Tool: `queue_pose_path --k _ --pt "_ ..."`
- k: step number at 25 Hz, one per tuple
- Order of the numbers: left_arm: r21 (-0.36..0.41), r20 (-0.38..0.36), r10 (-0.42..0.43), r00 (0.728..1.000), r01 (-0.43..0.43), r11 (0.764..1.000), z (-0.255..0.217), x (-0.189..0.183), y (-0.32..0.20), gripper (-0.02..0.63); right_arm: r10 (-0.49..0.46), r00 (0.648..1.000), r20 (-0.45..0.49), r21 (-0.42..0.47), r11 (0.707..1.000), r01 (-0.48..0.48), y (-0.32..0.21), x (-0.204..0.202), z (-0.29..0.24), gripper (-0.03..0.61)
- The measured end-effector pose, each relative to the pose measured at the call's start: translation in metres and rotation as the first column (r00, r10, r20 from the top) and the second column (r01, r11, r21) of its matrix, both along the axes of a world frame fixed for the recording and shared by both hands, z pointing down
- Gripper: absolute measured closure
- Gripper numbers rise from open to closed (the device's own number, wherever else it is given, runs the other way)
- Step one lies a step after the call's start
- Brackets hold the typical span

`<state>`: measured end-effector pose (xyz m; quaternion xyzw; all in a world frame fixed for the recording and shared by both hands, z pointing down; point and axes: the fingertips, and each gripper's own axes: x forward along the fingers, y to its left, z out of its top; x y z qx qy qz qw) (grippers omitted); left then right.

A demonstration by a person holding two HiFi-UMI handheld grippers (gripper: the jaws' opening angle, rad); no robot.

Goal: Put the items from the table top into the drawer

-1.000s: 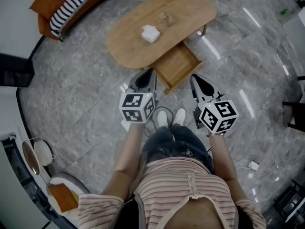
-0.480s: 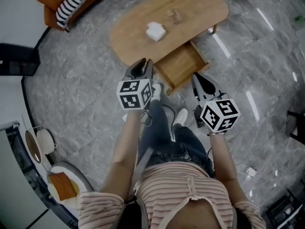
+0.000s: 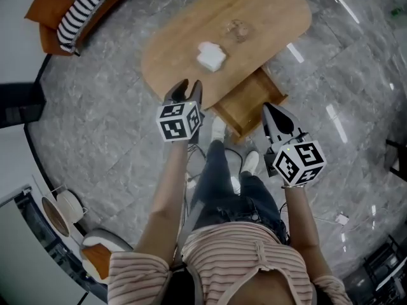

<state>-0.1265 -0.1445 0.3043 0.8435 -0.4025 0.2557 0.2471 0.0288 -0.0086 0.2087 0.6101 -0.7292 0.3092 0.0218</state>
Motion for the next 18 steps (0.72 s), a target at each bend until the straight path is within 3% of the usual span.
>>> queue_pose_path --k 8,18 --pt "-0.08 0.069 0.122 0.99 -0.116 0.99 0.079 0.007 -0.084 0.489 0.05 0.998 0.023 -0.088 0.995 -0.048 -0.063 -0.021 0.048 0.571" --pt "-0.175 0.094 0.176 0.98 -0.158 0.972 0.17 0.027 -0.133 0.489 0.086 0.996 0.021 -0.192 0.978 -0.08 -0.1 -0.024 0.103 0.571"
